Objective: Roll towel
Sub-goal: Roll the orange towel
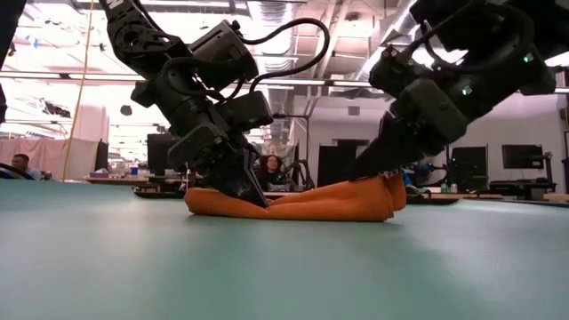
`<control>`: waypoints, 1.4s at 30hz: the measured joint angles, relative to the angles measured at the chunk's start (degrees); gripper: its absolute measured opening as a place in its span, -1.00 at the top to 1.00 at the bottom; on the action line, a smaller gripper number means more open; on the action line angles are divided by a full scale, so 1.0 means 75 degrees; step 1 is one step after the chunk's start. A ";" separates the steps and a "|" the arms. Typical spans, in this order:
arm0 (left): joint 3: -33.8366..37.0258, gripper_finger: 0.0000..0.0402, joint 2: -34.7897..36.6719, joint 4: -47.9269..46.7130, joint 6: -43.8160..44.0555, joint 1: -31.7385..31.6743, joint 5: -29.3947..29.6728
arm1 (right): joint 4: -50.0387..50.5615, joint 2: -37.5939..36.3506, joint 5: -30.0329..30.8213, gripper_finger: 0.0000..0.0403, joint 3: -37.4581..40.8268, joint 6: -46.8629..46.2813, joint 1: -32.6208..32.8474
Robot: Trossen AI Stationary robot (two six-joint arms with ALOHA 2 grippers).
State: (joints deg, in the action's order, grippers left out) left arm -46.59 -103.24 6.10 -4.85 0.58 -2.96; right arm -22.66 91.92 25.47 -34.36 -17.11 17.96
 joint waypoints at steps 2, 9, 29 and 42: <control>0.0000 1.00 0.0000 0.0014 0.0001 0.0000 0.0003 | -0.0016 0.0132 0.0000 0.97 -0.0008 -0.0002 -0.0001; 0.0000 1.00 -0.0006 0.0065 0.0022 0.0003 -0.0286 | 0.0477 0.0539 0.0003 0.97 -0.0008 -0.0391 -0.0357; -0.0240 1.00 0.2427 0.0392 0.0190 0.0982 0.0212 | 0.0306 0.1497 -0.0238 0.97 -0.0034 -0.1112 -0.0495; 0.2544 1.00 0.1242 0.5130 0.1197 0.1156 0.1828 | 0.0231 0.1502 -0.0362 0.97 -0.0016 -0.1118 -0.0496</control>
State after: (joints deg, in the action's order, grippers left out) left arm -27.51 -93.92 44.57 4.13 9.25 10.75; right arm -20.93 103.19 22.76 -34.48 -25.50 14.23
